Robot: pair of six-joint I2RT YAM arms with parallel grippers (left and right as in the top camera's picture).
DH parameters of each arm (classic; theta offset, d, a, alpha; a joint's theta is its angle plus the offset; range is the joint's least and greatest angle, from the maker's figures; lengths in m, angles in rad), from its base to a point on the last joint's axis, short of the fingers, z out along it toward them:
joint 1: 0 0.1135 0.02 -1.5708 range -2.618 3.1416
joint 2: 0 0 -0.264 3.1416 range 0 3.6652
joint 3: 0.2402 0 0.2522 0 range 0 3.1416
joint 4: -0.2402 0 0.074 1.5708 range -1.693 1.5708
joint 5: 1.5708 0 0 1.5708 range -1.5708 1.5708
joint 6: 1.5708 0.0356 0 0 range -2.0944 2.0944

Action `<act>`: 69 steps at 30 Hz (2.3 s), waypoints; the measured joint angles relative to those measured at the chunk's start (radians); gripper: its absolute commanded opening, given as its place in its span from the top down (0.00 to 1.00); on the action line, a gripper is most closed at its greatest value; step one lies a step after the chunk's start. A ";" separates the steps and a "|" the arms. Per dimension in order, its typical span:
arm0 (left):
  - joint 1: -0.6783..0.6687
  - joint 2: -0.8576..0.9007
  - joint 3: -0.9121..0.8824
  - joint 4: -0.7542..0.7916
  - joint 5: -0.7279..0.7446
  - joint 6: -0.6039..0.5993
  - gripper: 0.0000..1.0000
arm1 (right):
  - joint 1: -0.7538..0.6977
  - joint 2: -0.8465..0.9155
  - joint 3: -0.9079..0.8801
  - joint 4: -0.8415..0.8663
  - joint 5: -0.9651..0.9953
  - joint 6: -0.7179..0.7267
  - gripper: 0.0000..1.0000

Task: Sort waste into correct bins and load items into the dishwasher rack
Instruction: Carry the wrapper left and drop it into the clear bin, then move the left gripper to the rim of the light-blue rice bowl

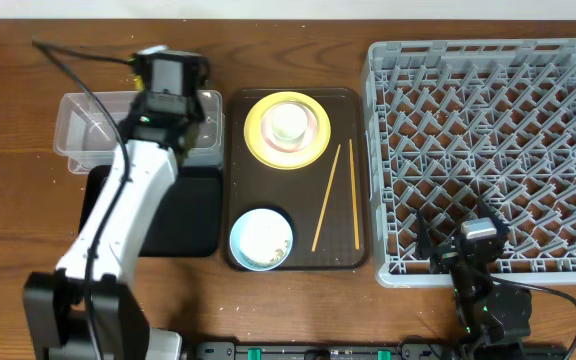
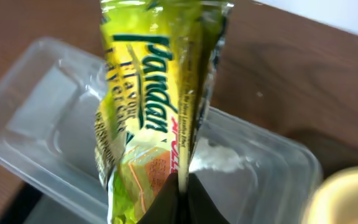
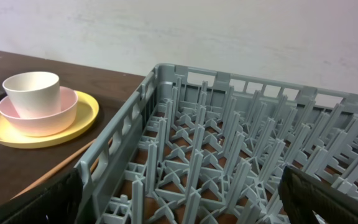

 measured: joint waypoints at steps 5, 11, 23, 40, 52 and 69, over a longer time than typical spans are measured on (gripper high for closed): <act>0.076 0.052 0.000 0.010 0.066 -0.246 0.92 | 0.000 0.000 0.000 0.000 0.000 0.000 0.01; 0.099 0.097 0.000 0.043 0.138 -0.428 0.92 | 0.000 0.000 0.000 0.000 0.000 0.000 0.01; 0.098 0.109 0.000 0.059 0.196 -0.500 0.57 | 0.000 0.000 0.000 0.000 0.000 0.000 0.01; 0.098 -0.088 -0.001 -0.348 0.431 -0.348 0.88 | 0.000 0.000 0.000 0.000 0.000 0.000 0.01; -0.015 -0.112 -0.080 -0.650 0.462 -0.154 0.92 | 0.000 0.000 0.000 0.000 0.000 0.000 0.01; -0.430 -0.111 -0.160 -0.539 0.467 -0.106 0.69 | 0.000 0.000 0.000 0.000 0.000 0.000 0.01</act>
